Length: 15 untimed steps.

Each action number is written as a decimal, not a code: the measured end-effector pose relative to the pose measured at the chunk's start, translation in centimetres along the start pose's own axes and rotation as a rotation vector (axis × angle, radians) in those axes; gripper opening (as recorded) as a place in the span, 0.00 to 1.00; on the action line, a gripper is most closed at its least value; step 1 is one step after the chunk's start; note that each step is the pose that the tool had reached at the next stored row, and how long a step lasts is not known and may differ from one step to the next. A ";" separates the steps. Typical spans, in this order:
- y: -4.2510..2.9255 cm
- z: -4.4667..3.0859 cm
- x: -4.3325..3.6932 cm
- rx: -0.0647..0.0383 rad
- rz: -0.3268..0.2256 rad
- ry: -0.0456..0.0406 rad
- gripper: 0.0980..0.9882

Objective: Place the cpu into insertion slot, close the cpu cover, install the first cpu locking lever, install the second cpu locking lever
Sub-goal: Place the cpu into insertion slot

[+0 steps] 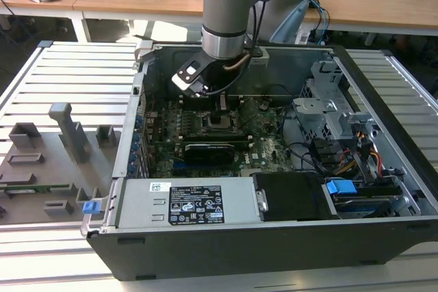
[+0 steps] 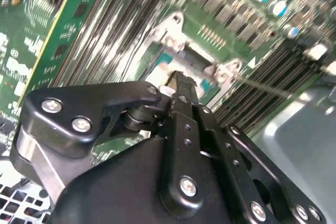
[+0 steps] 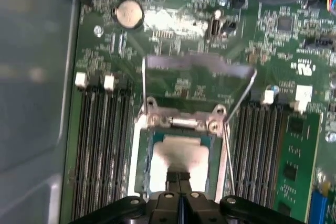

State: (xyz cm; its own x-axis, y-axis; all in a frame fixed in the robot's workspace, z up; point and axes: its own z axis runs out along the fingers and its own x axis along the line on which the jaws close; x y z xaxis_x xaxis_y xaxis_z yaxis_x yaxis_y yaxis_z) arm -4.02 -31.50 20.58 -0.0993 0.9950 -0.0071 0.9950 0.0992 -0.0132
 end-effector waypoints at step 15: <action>2.71 -1.25 -0.28 0.010 0.000 0.0004 0.01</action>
State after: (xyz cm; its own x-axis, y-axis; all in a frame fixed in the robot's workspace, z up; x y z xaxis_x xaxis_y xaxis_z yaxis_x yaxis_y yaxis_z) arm -1.28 -31.50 21.79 -0.0995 0.9950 -0.0067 0.9948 0.0993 -0.0228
